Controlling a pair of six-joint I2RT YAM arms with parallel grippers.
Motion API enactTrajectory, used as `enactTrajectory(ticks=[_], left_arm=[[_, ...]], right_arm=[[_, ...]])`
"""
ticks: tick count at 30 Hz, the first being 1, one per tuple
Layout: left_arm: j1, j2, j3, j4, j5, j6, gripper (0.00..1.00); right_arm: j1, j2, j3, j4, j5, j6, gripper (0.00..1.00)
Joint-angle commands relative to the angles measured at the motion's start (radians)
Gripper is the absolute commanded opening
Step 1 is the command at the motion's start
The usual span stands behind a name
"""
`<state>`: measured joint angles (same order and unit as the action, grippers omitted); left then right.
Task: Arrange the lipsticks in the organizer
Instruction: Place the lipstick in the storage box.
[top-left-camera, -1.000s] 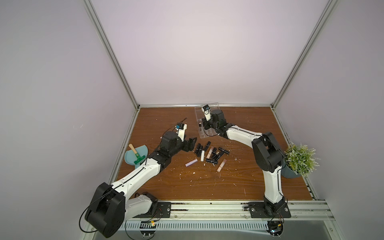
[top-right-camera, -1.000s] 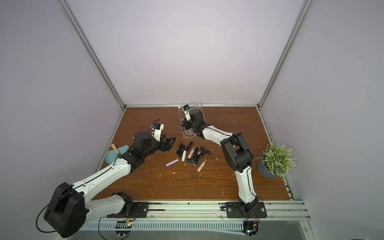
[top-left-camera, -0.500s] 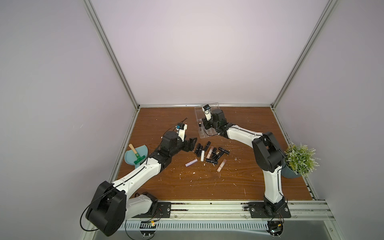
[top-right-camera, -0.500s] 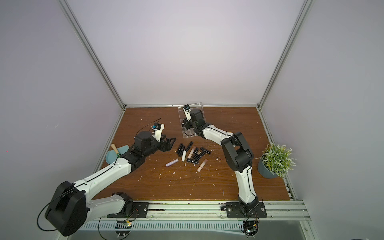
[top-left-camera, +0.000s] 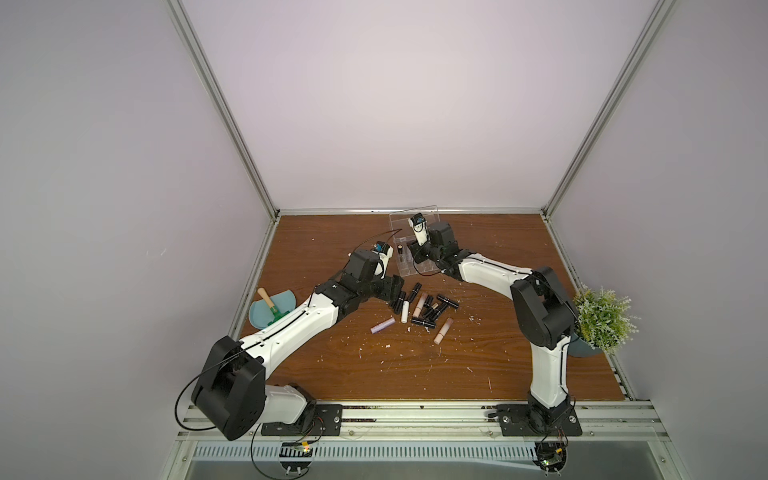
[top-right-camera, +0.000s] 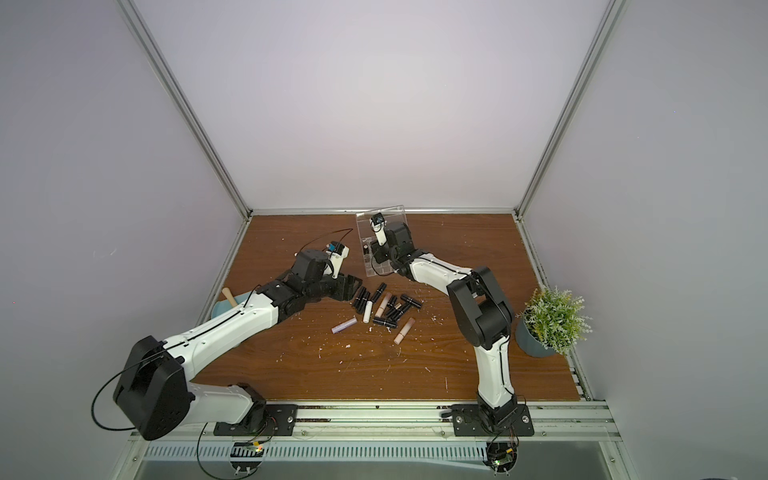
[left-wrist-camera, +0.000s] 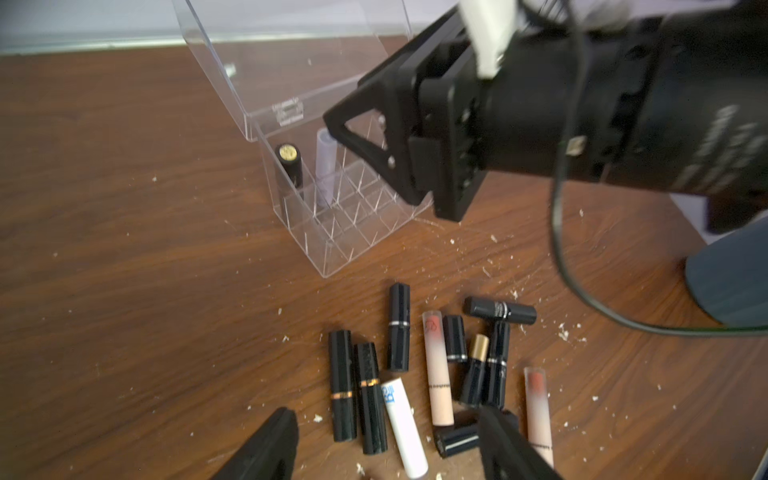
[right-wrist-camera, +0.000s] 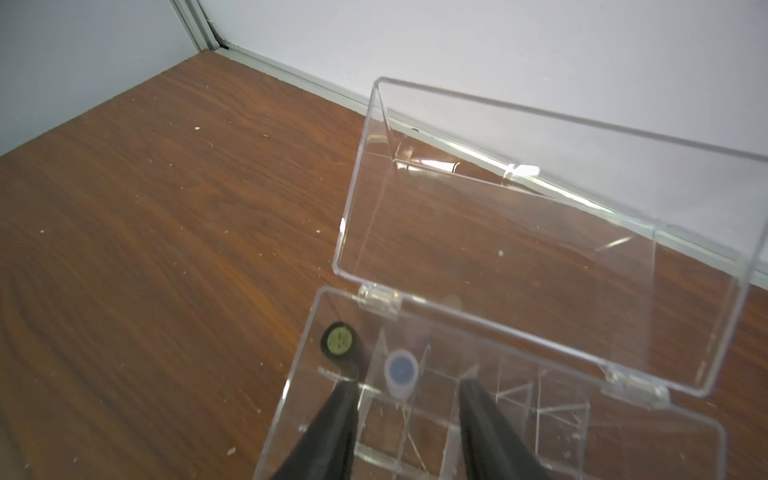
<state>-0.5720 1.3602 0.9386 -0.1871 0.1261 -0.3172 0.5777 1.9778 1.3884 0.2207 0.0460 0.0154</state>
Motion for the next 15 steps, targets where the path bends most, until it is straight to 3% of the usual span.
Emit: enactTrajectory(ticks=[1,15], left_arm=[[-0.008,0.006,0.014,-0.227,-0.035,-0.017,0.7],[-0.099,-0.006,-0.065,-0.361,-0.073,-0.058,0.72]], right_arm=[[-0.019,-0.138,-0.043,0.047,-0.012,0.02,0.46],[-0.074,-0.281,-0.126,-0.003,-0.119,0.066,0.48]])
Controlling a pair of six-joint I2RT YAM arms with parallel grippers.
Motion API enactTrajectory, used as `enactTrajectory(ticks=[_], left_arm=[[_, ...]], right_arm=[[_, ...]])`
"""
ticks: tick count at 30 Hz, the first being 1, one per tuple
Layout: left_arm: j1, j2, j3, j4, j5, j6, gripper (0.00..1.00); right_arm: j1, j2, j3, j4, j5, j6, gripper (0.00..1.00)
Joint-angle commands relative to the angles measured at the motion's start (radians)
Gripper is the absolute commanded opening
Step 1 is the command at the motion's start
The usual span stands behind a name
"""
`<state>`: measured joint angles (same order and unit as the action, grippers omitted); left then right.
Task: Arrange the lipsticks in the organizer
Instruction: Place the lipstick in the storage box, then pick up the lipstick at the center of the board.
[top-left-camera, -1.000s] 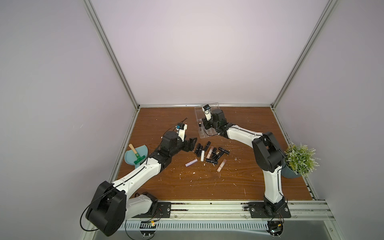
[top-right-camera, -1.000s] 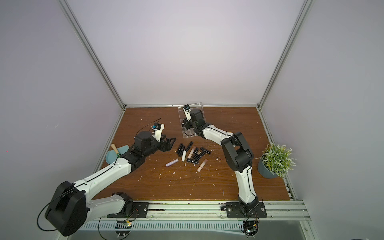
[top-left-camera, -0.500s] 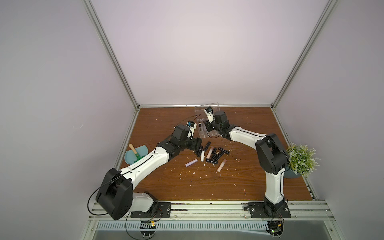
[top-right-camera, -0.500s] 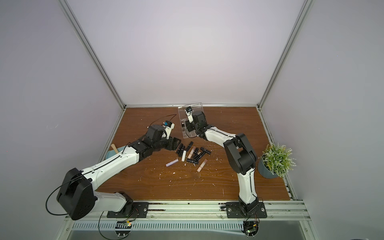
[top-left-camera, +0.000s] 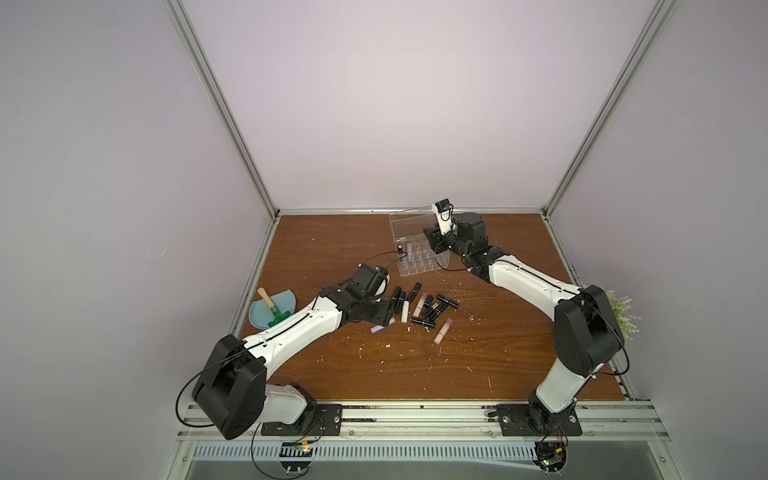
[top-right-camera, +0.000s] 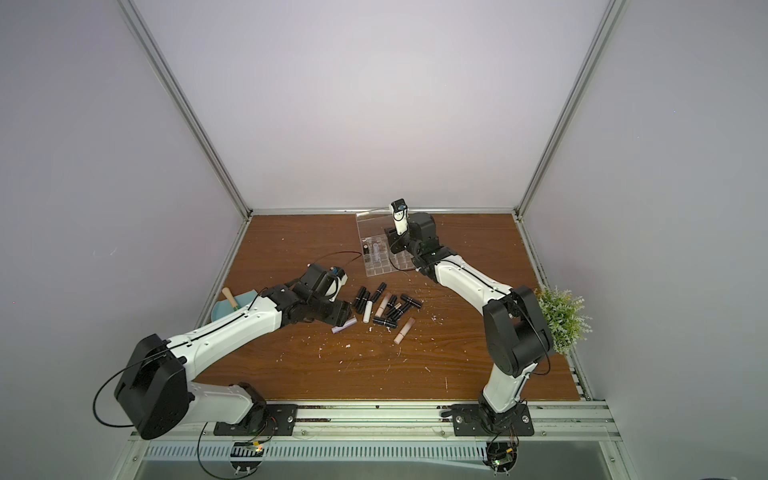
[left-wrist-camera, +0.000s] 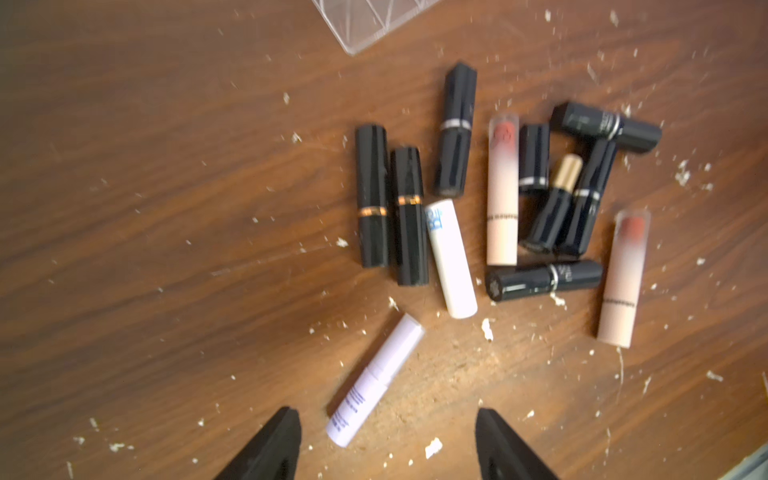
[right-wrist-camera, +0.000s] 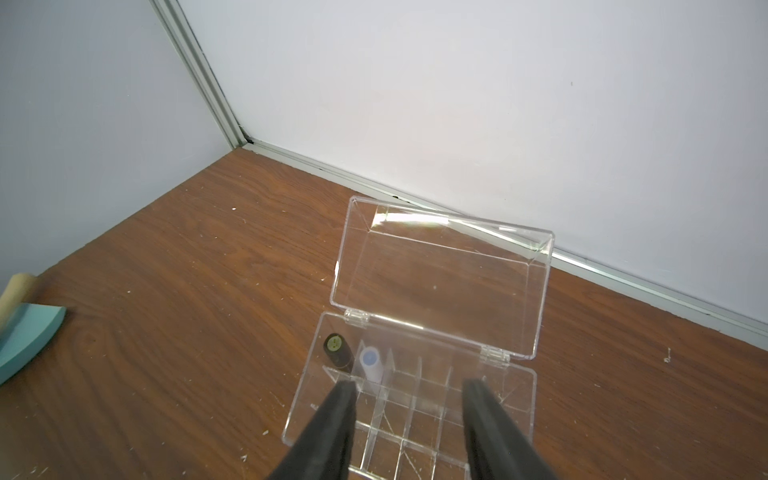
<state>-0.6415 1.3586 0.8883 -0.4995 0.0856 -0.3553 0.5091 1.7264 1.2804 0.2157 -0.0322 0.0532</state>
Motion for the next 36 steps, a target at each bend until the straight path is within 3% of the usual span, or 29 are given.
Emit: enactTrajectory(ticks=[1,14,28,36], left_arm=[[-0.037,-0.001,-0.02,-0.048,-0.042,-0.024,0.72],[-0.061,0.123,-0.043,-0.053,-0.115,-0.01,0.7],[-0.061,0.237,-0.029,-0.028,-0.092,0.038,0.54],[-0.061,0.244,-0.001,-0.028,-0.112,0.053,0.57]], right_arm=[[-0.01,-0.029,-0.019,0.002,-0.049,0.032,0.48],[-0.033,-0.029,-0.024,0.01,-0.084,0.052,0.48],[-0.05,-0.03,-0.033,0.017,-0.1,0.062,0.48],[-0.057,-0.025,-0.032,0.014,-0.104,0.065,0.48]])
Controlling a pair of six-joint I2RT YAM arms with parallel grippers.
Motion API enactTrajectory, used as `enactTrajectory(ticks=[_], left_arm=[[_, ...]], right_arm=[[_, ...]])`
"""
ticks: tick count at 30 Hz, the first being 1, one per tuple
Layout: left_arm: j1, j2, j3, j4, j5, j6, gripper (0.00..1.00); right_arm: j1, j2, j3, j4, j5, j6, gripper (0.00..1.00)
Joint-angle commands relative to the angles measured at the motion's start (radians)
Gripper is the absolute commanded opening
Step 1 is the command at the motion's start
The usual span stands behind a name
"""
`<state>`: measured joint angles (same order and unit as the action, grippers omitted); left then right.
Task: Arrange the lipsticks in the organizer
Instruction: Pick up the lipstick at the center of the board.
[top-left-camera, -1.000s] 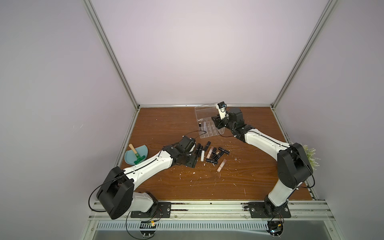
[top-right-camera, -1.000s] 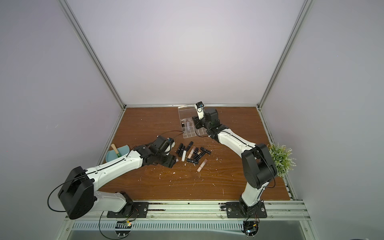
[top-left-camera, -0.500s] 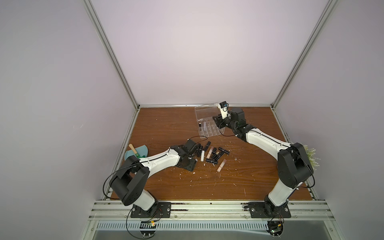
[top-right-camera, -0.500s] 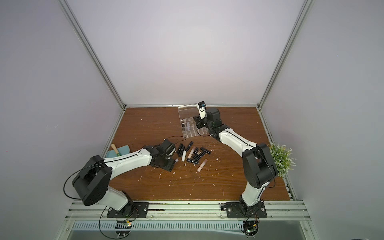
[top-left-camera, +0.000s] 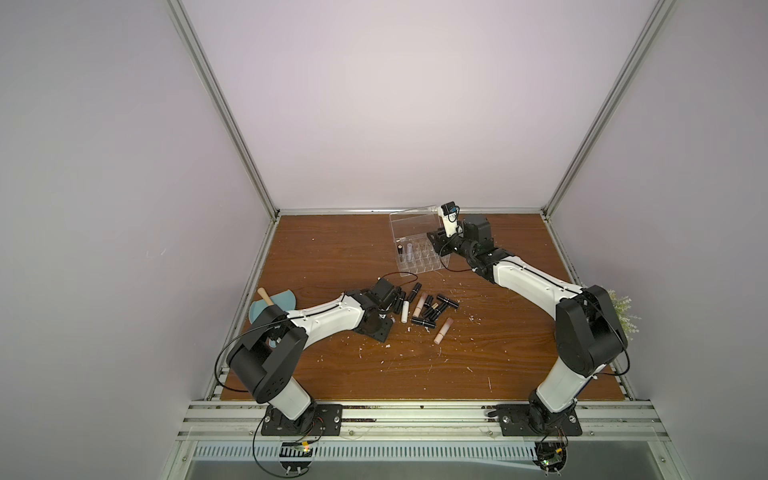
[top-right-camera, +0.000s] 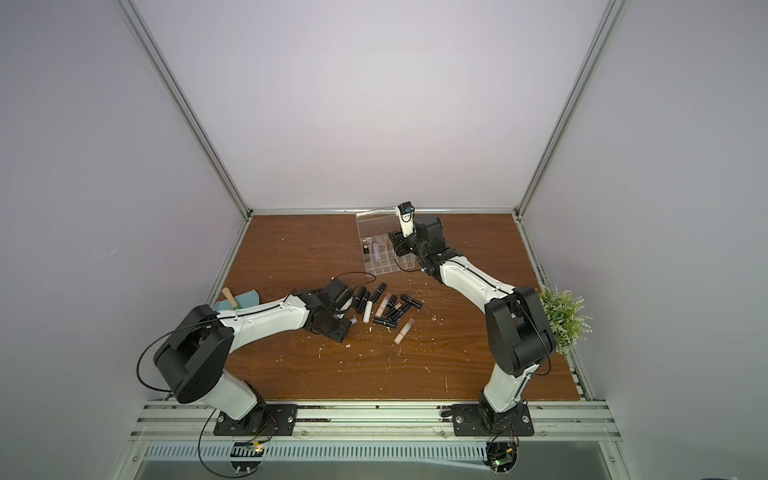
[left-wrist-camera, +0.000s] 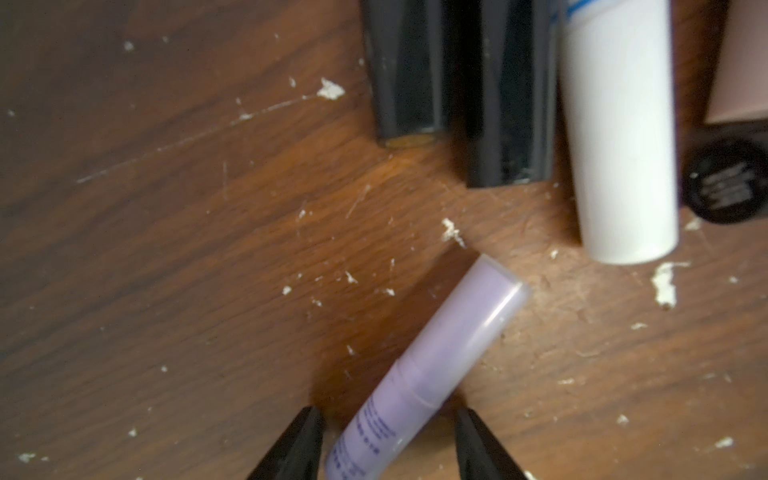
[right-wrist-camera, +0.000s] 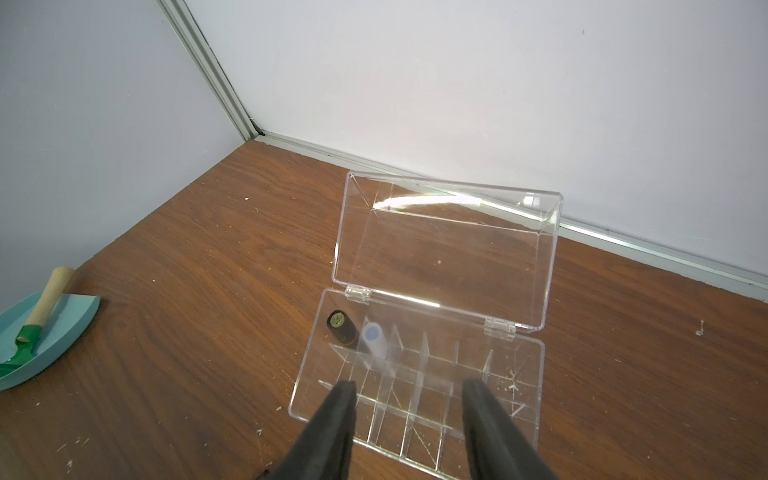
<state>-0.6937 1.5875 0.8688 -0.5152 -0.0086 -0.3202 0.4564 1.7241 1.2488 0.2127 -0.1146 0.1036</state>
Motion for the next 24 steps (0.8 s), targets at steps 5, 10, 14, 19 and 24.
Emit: enactTrajectory(ticks=[5,10,14,19,24], left_arm=[[-0.009,0.029,0.029,-0.012,-0.005,0.027,0.55],[-0.009,0.039,0.032,-0.01,0.001,0.028,0.53],[-0.009,0.042,0.033,-0.009,0.001,0.027,0.49],[-0.009,0.051,0.031,-0.008,0.004,0.027,0.47],[-0.009,0.045,0.033,-0.009,0.007,0.029,0.4]], right_arm=[[-0.006,-0.021,0.0,0.018,-0.025,0.014,0.48],[-0.009,-0.021,0.0,0.016,-0.026,0.016,0.48],[-0.01,-0.024,-0.003,0.019,-0.026,0.015,0.47],[-0.013,-0.028,-0.007,0.02,-0.024,0.015,0.47],[-0.019,-0.028,-0.01,0.022,-0.028,0.017,0.47]])
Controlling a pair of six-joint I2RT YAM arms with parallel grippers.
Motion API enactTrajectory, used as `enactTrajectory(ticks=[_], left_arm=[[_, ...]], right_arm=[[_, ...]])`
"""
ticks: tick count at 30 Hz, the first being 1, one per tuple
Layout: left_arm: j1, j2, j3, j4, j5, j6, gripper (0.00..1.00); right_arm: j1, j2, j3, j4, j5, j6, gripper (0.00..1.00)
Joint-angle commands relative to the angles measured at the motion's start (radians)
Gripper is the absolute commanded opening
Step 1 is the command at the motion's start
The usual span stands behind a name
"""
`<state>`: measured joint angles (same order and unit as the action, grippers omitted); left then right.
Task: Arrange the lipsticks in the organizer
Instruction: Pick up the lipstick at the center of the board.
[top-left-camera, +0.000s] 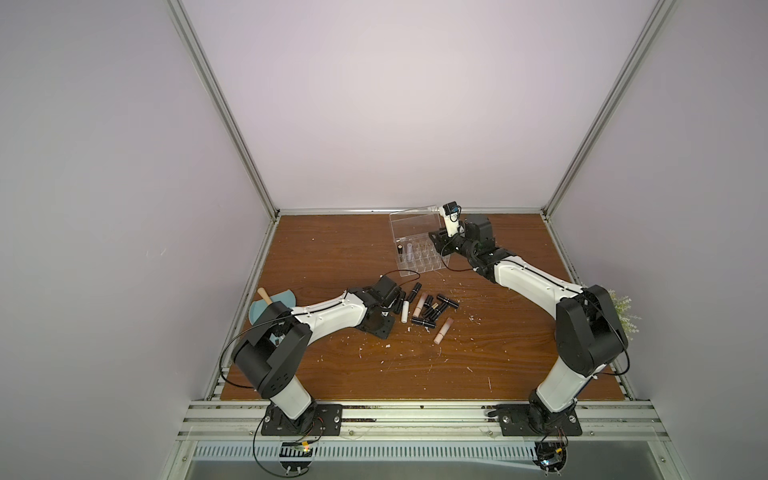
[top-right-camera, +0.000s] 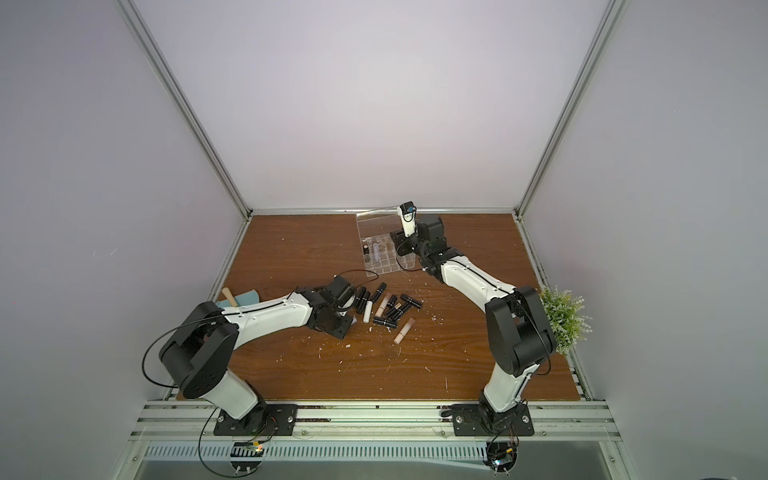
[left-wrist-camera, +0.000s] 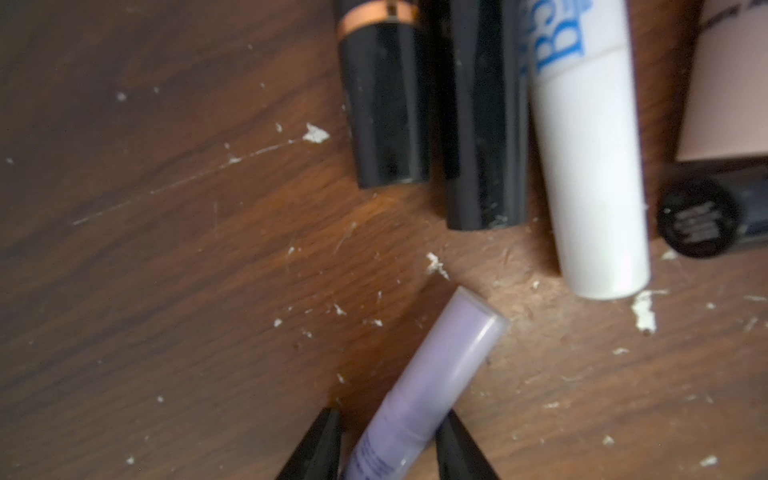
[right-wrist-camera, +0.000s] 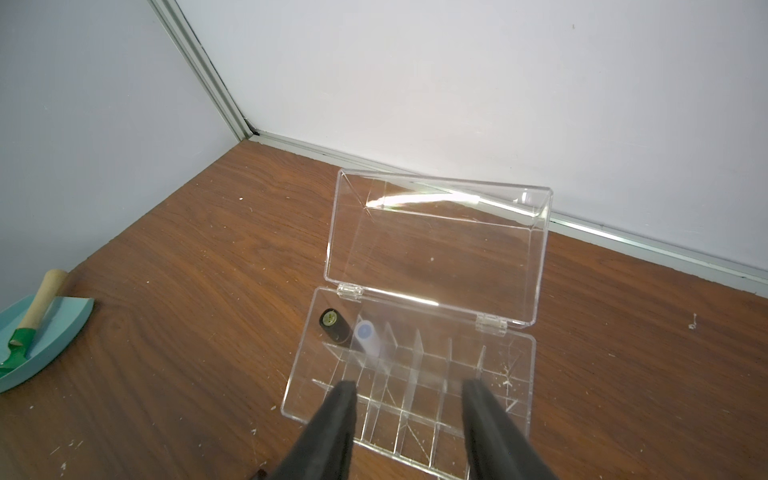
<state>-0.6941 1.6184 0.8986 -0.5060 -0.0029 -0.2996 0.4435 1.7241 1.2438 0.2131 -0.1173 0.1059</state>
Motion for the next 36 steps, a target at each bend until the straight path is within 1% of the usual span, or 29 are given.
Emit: enactTrajectory(ticks=[1,9,14,19,23,25,27,33,36], left_arm=[[-0.009,0.014,0.002,-0.017,0.0,0.01,0.4],[-0.008,-0.009,0.001,-0.021,-0.001,0.015,0.34],[-0.009,-0.067,0.009,-0.042,0.003,0.02,0.26],[-0.008,-0.12,0.037,-0.066,0.004,0.024,0.25],[-0.009,-0.185,0.08,-0.06,-0.006,0.023,0.22],[-0.009,-0.21,0.115,-0.049,-0.025,0.029,0.22],[-0.009,-0.23,0.148,-0.016,-0.041,0.034,0.22],[-0.008,-0.244,0.189,0.184,-0.045,0.035,0.14],[-0.002,-0.238,0.189,0.288,-0.04,0.028,0.12]], right_arm=[[-0.008,-0.029,-0.005,0.022,-0.026,0.015,0.47],[-0.015,-0.028,-0.009,0.023,-0.028,0.015,0.47],[-0.019,-0.029,-0.011,0.025,-0.03,0.017,0.47],[-0.022,-0.03,-0.01,0.022,-0.031,0.016,0.47],[-0.027,-0.04,0.001,-0.001,-0.042,0.012,0.47],[-0.036,-0.046,0.019,-0.032,-0.078,0.012,0.48],[-0.049,-0.046,0.05,-0.078,-0.142,0.01,0.49],[-0.074,-0.04,0.102,-0.168,-0.321,0.02,0.51],[-0.09,-0.03,0.121,-0.193,-0.453,0.037,0.51]])
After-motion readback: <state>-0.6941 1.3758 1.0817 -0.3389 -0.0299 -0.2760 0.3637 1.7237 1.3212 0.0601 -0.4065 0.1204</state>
